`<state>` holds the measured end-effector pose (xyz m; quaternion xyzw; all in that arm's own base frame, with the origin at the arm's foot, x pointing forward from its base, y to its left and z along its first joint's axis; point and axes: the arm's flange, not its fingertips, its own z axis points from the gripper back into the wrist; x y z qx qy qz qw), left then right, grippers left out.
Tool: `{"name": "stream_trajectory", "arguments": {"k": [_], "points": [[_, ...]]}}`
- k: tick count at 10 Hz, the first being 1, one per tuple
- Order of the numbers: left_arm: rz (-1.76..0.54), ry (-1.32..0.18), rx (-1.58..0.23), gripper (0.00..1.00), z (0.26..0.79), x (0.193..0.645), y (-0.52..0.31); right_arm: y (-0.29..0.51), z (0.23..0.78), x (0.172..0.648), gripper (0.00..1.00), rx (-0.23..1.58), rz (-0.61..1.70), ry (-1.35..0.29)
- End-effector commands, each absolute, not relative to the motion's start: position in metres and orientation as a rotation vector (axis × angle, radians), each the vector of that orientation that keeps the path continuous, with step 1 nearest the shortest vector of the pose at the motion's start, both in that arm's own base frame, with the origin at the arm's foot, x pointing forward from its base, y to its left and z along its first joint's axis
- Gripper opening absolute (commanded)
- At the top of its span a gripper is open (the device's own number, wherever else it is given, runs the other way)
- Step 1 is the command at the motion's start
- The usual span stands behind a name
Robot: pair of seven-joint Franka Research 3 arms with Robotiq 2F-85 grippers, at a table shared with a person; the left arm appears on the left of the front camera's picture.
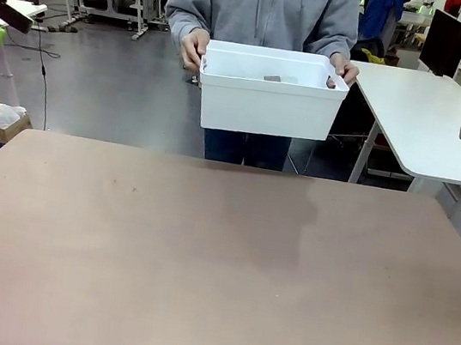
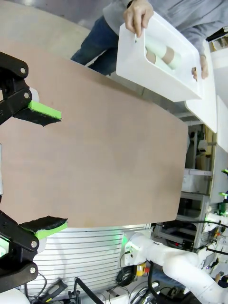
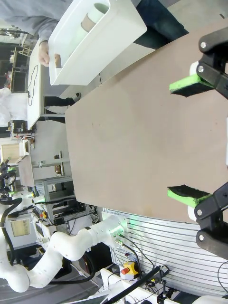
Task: Stack the cups and store them in the basket.
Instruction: Place the stack of Reusable plastic cups into the Pantry Basket.
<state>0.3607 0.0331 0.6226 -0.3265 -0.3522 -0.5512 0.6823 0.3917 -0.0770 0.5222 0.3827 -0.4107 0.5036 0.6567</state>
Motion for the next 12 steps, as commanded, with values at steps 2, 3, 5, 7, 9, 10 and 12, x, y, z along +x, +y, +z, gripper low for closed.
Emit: {"name": "stream_trajectory", "arguments": {"k": [2, 3, 5, 7, 9, 10, 12], "points": [[-1.248, -0.791, -0.730, 1.00, 0.6244, 0.3591, 0.0326, -0.0761, 0.5264, 0.3908, 1.00, 0.878, 1.124, -0.940], [-1.248, -0.791, -0.730, 1.00, 0.6244, 0.3591, 0.0326, -0.0761, 0.5264, 0.3908, 1.00, 0.878, 1.124, -0.940], [-1.248, -0.791, -0.730, 1.00, 0.6244, 0.3591, 0.0326, -0.0761, 0.5264, 0.3908, 1.00, 0.878, 1.124, -0.940], [-1.248, -0.791, -0.730, 1.00, 0.6244, 0.3591, 0.0326, -0.0761, 0.5264, 0.3908, 1.00, 0.878, 1.124, -0.940], [-1.248, -0.791, -0.730, 1.00, 0.6244, 0.3591, 0.0326, -0.0761, 0.5264, 0.3908, 1.00, 0.878, 1.124, -0.940], [-1.248, -0.791, -0.730, 1.00, 0.6244, 0.3591, 0.0326, -0.0761, 0.5264, 0.3908, 1.00, 0.878, 1.124, -0.940], [-1.248, -0.791, -0.730, 1.00, 0.6244, 0.3591, 0.0326, -0.0761, 0.5264, 0.3908, 1.00, 0.878, 1.124, -0.940]]}}
